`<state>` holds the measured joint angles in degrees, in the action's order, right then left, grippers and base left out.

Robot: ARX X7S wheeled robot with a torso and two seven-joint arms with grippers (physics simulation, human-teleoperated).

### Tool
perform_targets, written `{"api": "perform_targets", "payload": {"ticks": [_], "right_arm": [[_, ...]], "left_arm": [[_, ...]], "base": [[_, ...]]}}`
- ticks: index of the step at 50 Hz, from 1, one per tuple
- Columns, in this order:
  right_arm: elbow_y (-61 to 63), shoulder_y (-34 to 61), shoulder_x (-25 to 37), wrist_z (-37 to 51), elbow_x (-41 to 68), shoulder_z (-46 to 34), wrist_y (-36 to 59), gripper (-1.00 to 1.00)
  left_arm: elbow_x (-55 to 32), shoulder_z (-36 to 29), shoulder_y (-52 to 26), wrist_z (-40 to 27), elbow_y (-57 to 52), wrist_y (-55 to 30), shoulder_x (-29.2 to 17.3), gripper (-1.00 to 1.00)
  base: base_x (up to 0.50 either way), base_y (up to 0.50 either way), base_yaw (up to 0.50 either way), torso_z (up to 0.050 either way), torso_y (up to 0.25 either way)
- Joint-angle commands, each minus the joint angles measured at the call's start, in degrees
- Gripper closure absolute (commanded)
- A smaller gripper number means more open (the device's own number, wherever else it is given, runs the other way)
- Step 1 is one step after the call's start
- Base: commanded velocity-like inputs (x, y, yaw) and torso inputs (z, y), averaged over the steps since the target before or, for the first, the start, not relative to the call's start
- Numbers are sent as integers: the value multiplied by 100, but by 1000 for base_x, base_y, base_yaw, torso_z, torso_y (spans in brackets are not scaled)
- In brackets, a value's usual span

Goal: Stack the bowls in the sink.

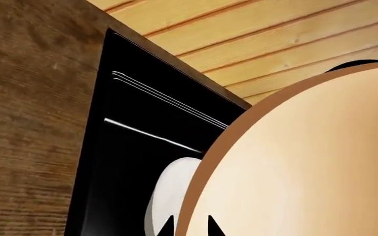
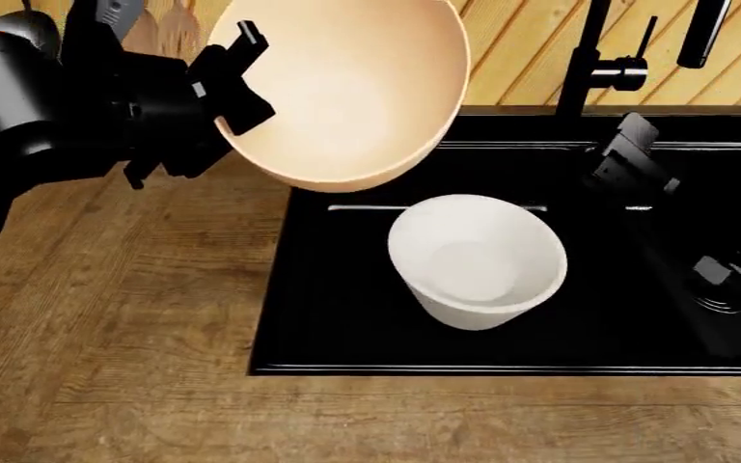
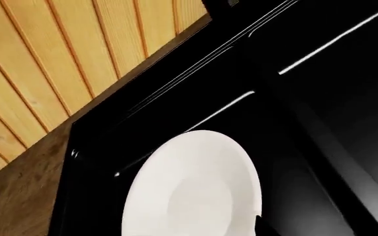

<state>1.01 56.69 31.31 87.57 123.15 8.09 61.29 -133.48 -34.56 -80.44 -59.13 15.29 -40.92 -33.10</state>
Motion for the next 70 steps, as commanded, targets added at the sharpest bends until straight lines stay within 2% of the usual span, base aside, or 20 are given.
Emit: {"api": "perform_targets", "payload": {"ticks": [1, 8, 11, 16, 30, 38, 42, 45, 53, 57, 62, 70], "right_arm": [[911, -611, 600, 145, 755, 170, -1081, -100], [1536, -1097, 993, 149, 1071, 499, -1764, -100], [2034, -1991, 1222, 141, 1234, 1555, -2172, -100], [2215, -2538, 1283, 36, 1254, 2078, -2342, -100], [2233, -2936, 1394, -160, 1243, 2322, -2493, -100], [2283, -3114, 1455, -227, 1307, 2413, -2532, -100], [2280, -3053, 1404, -282, 1210, 2243, -2592, -100], [2279, -3072, 1383, -329, 1189, 2199, -2605, -100], [2272, -3176, 1366, -417, 1176, 2219, -2643, -100], [2270, -3196, 1375, -439, 1170, 2209, -2671, -100], [2276, -3199, 1393, -456, 1162, 2187, -2714, -100], [2292, -3225, 1417, -477, 1157, 2167, -2778, -100]], "left_arm": [[350, -225, -177, 552, 711, -74, 376, 100], [511, -458, -216, 793, 1287, -158, 725, 100], [443, -793, -303, 1013, 2104, -522, 1300, 100], [516, -984, -364, 1284, 2567, -714, 1654, 100], [708, -1237, -456, 1799, 3153, -913, 2159, 100], [1224, -1638, -952, 2781, 4445, -1087, 2709, 100], [1657, -2106, -1343, 3813, 5845, -1218, 3290, 100], [1253, -2639, -1255, 3853, 5785, -1012, 3308, 100], [-359, -4844, -1120, 4039, 5521, -344, 3309, 100], [-867, -5560, -1064, 4110, 5405, -88, 3309, 100], [-1118, -5931, -963, 4078, 5218, 170, 3309, 100], [-1189, -5954, -896, 3994, 4970, 415, 3310, 100]], "base": [[0, 0, 0, 0, 0], [0, 0, 0, 0, 0], [0, 0, 0, 0, 0], [0, 0, 0, 0, 0], [0, 0, 0, 0, 1], [0, 0, 0, 1, 0], [0, 0, 0, 0, 0], [0, 0, 0, 0, 0], [0, 0, 0, 0, 0], [0, 0, 0, 0, 0], [0, 0, 0, 0, 0], [0, 0, 0, 0, 1]]}}
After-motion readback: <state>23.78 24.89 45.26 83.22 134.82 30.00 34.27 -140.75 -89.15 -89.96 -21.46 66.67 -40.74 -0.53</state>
